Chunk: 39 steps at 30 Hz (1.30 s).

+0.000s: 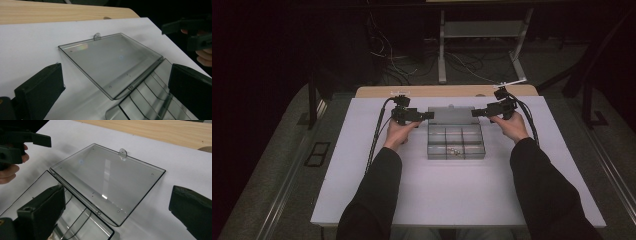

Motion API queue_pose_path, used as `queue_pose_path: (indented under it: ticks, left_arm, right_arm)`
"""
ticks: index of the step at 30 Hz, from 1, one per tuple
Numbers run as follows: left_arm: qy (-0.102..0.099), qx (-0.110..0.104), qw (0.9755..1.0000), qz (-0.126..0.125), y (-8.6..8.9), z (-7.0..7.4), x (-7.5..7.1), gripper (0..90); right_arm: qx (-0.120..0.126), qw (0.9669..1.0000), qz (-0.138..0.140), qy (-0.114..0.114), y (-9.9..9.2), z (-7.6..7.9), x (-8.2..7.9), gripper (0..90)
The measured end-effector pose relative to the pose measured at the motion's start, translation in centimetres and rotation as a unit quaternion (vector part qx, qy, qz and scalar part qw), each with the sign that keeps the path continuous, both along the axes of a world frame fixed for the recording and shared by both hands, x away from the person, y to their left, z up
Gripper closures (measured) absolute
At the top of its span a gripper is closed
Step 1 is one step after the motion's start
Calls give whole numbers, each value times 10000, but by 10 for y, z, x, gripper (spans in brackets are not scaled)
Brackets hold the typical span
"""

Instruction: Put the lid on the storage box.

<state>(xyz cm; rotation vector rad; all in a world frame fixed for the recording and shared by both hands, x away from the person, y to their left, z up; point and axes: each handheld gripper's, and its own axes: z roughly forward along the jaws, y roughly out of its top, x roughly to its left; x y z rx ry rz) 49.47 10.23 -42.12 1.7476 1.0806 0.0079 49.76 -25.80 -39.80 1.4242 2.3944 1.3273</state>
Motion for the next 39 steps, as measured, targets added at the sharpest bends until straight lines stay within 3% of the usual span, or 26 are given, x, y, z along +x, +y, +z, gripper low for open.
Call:
queue_pose_path:
  ticks: [9, 15, 16, 19, 23, 27, 31, 39]
  left_arm:
    - [144, -131, 9996, 224, -1, -10, 6, 0]
    - [428, -496, 9973, 338, -3, -17, 9, 32]
    - [442, -533, 9969, 366, -4, -18, 9, 43]
    - [508, -526, 9963, 449, -6, -20, 9, 88]
    - [617, -495, 9957, 483, -8, -23, 9, 142]
    - [711, -424, 9951, 537, -8, -28, 10, 184]
    - [811, -473, 9944, 478, -10, -33, 9, 218]
    - [962, -551, 9931, 395, -13, -37, 9, 279]
  right_arm:
    - [-7, 9997, -181, 148, 0, -11, 4, 4]
    - [-1, 9986, -409, 330, -1, -21, 7, 5]
    - [-36, 9984, -439, 367, -1, -23, 7, 47]
    - [176, 9980, -419, 431, -3, -27, 8, 148]
    - [101, 9973, -502, 522, -1, -31, 8, 161]
    - [111, 9967, -533, 603, 1, -34, 8, 247]
    - [94, 9963, -473, 717, 3, -38, 9, 317]
    - [172, 9959, -422, 783, 1, -41, 8, 368]
